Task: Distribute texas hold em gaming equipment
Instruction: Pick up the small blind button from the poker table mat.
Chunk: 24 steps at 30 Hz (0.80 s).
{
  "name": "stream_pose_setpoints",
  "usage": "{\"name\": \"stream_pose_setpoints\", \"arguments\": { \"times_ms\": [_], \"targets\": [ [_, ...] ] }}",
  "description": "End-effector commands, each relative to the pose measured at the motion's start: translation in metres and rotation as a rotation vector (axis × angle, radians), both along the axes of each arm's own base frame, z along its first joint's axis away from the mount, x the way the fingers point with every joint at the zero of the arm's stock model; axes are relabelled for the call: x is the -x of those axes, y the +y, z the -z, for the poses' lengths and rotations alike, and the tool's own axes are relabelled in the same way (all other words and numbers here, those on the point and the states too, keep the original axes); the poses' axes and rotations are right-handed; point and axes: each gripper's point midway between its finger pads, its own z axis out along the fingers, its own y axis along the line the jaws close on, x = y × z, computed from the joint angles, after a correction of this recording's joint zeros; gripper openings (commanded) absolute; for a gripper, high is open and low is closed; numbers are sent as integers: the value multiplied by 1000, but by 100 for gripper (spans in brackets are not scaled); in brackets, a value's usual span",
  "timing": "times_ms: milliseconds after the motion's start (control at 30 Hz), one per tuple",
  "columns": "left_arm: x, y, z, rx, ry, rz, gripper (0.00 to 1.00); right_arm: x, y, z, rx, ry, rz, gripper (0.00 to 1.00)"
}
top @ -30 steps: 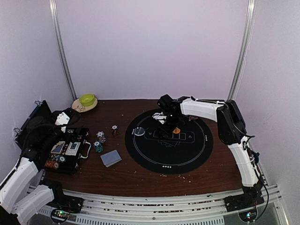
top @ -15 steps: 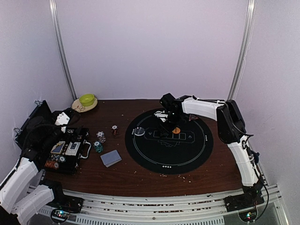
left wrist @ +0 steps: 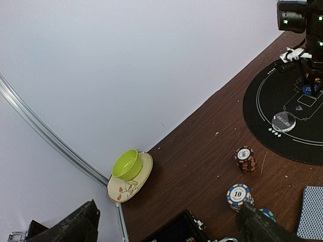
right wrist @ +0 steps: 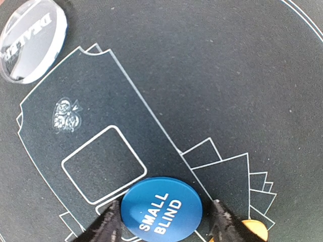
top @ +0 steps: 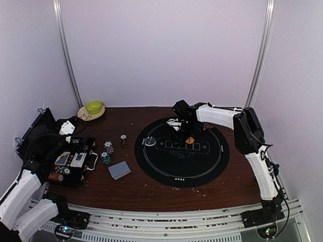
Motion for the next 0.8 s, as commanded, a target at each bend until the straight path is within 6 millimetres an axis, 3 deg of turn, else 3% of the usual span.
{"name": "stream_pose_setpoints", "arguments": {
  "times_ms": [0,200,367,767],
  "targets": [
    [0,1,-10,1,-44,3,98,6,-7,18,82,14,-6,56],
    [0,1,-9,1,-41,3,98,5,-6,15,91,-3,-3,47],
    [0,1,-10,2,-45,-1,98,4,-2,5,67,-15,-1,47],
    [0,2,-11,2,-45,-3,98,-13,1,-44,10,-130,31,49]
  ]
}}
